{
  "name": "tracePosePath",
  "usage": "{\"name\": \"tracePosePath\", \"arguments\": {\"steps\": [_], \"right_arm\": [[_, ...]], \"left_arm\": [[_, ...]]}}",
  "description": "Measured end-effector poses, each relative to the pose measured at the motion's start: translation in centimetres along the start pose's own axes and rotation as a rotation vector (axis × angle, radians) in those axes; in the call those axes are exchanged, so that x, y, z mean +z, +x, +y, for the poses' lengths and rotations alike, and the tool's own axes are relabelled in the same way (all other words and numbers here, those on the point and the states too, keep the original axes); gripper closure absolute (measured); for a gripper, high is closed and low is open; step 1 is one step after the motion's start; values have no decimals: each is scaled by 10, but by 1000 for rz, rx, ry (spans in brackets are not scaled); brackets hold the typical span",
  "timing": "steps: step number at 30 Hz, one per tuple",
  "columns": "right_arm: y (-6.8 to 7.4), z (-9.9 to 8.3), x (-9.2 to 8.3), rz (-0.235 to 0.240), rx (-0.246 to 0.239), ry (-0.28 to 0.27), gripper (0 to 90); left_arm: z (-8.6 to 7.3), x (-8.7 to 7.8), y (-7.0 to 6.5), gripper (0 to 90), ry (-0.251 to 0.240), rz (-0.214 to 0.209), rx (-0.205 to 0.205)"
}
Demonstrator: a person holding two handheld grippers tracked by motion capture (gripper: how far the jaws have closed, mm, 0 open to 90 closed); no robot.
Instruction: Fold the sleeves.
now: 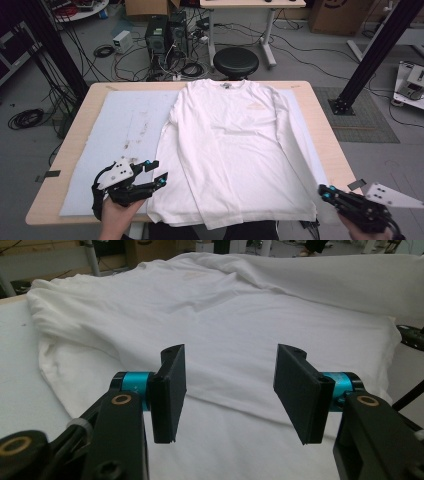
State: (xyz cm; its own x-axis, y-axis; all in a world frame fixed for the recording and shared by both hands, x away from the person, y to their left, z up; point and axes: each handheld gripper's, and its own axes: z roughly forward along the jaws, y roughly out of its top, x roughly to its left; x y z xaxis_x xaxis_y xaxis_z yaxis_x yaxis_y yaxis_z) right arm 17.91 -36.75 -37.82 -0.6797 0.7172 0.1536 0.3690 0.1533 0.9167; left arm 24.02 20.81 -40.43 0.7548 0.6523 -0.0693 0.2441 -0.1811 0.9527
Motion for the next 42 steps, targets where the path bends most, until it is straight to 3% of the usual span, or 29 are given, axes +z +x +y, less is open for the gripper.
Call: {"name": "tracePosePath", "arguments": {"steps": [1, 2, 10, 16, 20, 21, 24, 28, 31, 33, 35, 38, 42], "right_arm": [[14, 9, 17, 59, -29, 11, 900], [14, 9, 17, 59, -29, 11, 900], [55, 24, 84, 222, -105, 67, 900], [75, 25, 113, 290, -151, 101, 900], [84, 24, 123, 314, -168, 120, 900], [91, 23, 135, 330, -175, 142, 900], [96, 21, 145, 345, -186, 161, 900], [102, 16, 161, 320, -166, 194, 894], [107, 14, 168, 301, -172, 205, 767], [108, 16, 165, 275, -180, 191, 685], [103, 20, 157, 240, -159, 172, 605], [87, 26, 140, 148, -137, 137, 546], [51, 29, 114, -32, -73, 94, 537]], "left_arm": [[0, 0, 0, 469, -1, 0, -2], [0, 0, 0, 469, -2, 0, -1], [-3, 0, -1, 469, 2, 1, -5], [-3, 0, -2, 469, 3, -6, -3], [-3, 2, -2, 466, 6, -9, -1], [-4, 3, -3, 465, 7, -12, -3], [-5, 5, -4, 464, 13, -14, 2], [-6, 8, -4, 462, 14, 2, -3], [-6, 9, -5, 460, 17, 5, -7], [-7, 9, -5, 459, 14, 7, -4], [-7, 9, -5, 459, 14, 7, -3], [-6, 8, -4, 451, 10, 16, -8], [-6, 7, -4, 450, 9, 32, -5]]}}
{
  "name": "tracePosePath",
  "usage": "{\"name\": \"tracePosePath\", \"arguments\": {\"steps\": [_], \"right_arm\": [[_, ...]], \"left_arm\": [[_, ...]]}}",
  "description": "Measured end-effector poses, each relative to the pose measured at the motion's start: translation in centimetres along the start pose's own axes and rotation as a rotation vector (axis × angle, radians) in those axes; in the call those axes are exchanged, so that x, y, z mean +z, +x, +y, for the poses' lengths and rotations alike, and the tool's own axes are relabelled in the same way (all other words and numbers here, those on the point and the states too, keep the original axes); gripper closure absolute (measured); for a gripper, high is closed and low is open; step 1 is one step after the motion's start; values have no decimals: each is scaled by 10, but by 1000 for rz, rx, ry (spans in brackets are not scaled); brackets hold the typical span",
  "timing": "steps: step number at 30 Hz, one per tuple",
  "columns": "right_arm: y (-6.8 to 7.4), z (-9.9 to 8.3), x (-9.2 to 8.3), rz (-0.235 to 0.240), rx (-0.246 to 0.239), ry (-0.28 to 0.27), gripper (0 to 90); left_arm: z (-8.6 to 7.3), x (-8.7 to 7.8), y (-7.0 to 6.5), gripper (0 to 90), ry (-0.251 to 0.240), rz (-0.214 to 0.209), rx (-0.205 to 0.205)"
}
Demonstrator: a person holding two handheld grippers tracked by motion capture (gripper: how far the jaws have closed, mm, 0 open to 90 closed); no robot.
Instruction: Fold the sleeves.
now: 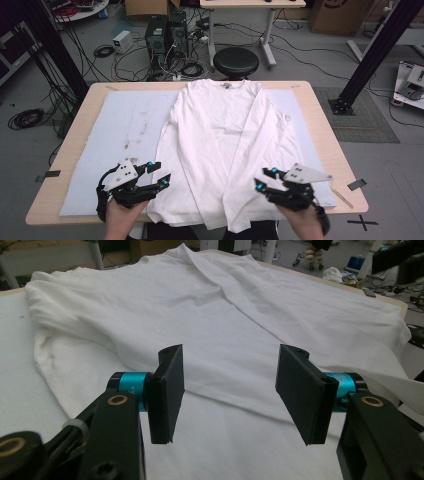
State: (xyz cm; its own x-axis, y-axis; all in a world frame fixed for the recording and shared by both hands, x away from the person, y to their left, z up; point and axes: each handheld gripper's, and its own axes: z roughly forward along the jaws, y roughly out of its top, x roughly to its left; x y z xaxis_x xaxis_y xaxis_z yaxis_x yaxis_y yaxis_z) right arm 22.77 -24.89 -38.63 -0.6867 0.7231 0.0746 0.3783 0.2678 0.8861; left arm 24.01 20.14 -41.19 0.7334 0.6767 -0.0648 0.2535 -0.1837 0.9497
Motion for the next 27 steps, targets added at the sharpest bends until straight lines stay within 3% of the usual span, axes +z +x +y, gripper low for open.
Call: {"name": "tracePosePath", "arguments": {"steps": [7, 14, 16, 18, 27], "right_arm": [[-79, -17, -35, -234, 161, -47, 509], [-128, -29, -50, -370, 249, -65, 462], [-137, -34, -53, -397, 266, -67, 453], [-142, -40, -54, -396, 278, -70, 446], [-142, -52, -57, -402, 235, -32, 416]], "left_arm": [[-1, 2, 1, 447, 11, 36, 12], [-3, 2, 2, 445, 34, 99, 12], [-4, 1, 2, 433, 36, 108, 18], [-5, 1, 2, 432, 37, 119, 18], [-9, 0, 5, 403, 47, 153, 4]]}}
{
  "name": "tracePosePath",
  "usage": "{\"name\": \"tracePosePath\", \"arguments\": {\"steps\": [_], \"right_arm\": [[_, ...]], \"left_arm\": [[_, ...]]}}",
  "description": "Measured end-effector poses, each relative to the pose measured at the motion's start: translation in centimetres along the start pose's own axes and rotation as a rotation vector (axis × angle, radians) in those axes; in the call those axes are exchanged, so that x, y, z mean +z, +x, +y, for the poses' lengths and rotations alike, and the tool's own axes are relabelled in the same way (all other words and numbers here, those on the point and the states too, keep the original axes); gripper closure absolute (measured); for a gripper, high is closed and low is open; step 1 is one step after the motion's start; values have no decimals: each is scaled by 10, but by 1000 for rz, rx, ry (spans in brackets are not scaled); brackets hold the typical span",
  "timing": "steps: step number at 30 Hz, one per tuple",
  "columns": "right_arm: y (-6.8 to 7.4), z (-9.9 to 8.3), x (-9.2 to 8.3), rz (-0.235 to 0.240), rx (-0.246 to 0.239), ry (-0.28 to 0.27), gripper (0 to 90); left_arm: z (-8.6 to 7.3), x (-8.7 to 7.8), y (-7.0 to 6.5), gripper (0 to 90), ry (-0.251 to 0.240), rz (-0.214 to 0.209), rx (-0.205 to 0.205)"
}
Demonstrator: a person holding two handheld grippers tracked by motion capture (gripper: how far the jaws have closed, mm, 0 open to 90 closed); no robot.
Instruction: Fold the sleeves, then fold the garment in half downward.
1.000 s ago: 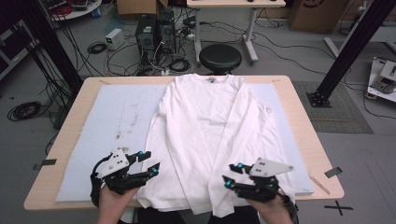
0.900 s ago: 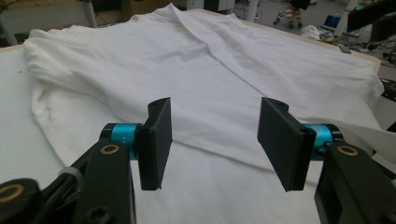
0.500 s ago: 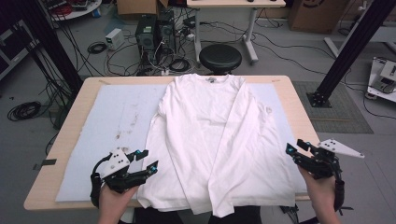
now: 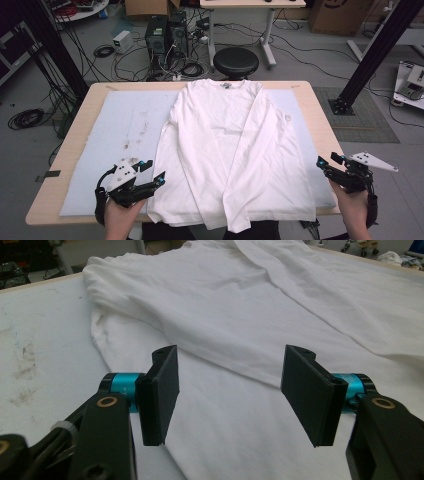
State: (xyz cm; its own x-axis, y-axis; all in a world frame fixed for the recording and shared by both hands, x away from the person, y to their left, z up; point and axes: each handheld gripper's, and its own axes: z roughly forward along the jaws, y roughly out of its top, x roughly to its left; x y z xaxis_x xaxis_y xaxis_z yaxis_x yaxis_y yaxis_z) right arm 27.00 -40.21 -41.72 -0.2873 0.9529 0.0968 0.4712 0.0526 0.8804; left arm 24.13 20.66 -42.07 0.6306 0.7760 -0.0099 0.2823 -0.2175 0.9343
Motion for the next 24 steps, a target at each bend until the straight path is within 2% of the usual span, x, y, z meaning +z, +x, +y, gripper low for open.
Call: {"name": "tracePosePath", "arguments": {"steps": [3, 7, 11, 13, 15, 18, 22, 24], "right_arm": [[2, -1, -3, 3, -7, 0, 414], [5, -1, -7, 8, -8, 3, 413], [11, -10, -13, -16, -20, 30, 453], [12, -16, -15, -18, -12, 49, 458], [13, -22, -16, -20, -9, 68, 465], [13, -27, -17, -16, 2, 92, 468], [19, -31, -19, -5, -8, 113, 469], [21, -35, -19, 11, -19, 134, 479]], "left_arm": [[1, 1, 0, 402, 1, 5, -12], [0, 1, 0, 402, 15, 32, -40], [-12, -6, -2, 402, 74, 91, -107], [-16, -9, -2, 402, 88, 95, -137], [-20, -13, -4, 403, 101, 126, -156], [-24, -16, -5, 405, 123, 144, -199], [-29, -12, -8, 407, 154, 176, -200], [-32, -9, -10, 407, 178, 174, -220]]}}
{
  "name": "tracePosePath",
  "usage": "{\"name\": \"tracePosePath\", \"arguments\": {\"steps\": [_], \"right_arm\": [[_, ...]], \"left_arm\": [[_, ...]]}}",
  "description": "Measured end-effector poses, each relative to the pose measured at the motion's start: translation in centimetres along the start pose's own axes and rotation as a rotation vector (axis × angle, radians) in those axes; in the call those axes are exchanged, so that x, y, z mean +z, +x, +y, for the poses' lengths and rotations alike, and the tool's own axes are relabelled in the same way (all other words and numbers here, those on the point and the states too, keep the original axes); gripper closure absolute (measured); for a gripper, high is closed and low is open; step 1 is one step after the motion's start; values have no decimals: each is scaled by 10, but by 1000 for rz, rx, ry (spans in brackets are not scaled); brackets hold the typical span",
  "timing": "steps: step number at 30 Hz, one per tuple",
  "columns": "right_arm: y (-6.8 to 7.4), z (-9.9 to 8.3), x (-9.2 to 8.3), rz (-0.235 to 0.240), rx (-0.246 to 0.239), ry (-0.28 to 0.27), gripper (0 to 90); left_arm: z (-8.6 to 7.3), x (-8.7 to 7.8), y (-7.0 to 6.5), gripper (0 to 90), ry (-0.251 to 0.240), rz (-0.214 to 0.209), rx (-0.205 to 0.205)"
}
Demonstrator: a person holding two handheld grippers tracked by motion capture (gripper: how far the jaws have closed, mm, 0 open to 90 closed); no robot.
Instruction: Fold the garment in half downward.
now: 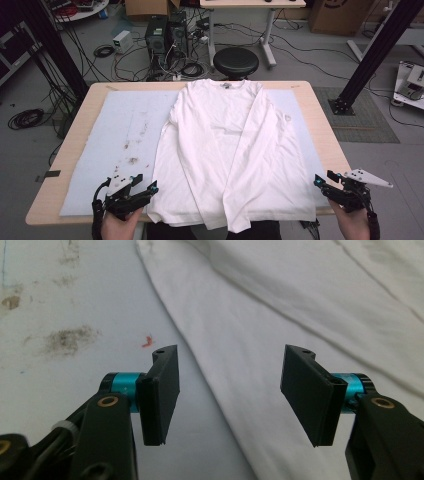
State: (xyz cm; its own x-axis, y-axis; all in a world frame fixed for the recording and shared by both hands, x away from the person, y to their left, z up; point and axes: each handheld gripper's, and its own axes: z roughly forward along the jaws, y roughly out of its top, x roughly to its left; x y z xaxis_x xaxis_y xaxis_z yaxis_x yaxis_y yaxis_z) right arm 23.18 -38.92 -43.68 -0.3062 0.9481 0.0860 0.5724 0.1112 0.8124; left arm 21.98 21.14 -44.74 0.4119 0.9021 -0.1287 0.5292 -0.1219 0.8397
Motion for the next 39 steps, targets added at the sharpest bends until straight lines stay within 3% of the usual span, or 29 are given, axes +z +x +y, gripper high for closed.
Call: {"name": "tracePosePath", "arguments": {"steps": [4, 7, 10, 11, 16, 17, 20, 25, 32, 35, 37, 39], "right_arm": [[2, -7, 0, 29, -16, 37, 525], [4, -11, 5, 51, -15, 72, 531], [9, -14, 10, 75, -27, 93, 520], [11, -14, 11, 67, -41, 91, 526], [20, -14, 10, 96, -118, 96, 820], [22, -14, 10, 99, -133, 100, 860], [24, -13, 8, 97, -132, 104, 890], [21, -16, -11, 143, -88, 68, 897], [34, -37, -46, 156, -116, 78, 898], [39, -44, -59, 142, -125, 71, 878], [39, -40, -58, 100, -137, 49, 753], [33, -28, -47, 61, -112, 35, 675]], "left_arm": [[-7, 6, -5, 472, 62, 4, -24], [-9, 5, -8, 572, 62, 23, -6], [-9, 6, -11, 607, 58, 26, -24], [-9, 6, -12, 625, 62, 29, -11], [-6, 11, -23, 797, 77, 42, 40], [-6, 11, -25, 844, 78, 44, 44], [-6, 9, -26, 866, 79, 32, 53], [-9, -6, -26, 872, 62, -9, 28], [-27, -40, -45, 871, 70, -48, 43], [-29, -50, -52, 848, 40, -18, 41], [-20, -47, -52, 686, 9, 20, 56], [-8, -36, -45, 615, -11, 51, 57]]}}
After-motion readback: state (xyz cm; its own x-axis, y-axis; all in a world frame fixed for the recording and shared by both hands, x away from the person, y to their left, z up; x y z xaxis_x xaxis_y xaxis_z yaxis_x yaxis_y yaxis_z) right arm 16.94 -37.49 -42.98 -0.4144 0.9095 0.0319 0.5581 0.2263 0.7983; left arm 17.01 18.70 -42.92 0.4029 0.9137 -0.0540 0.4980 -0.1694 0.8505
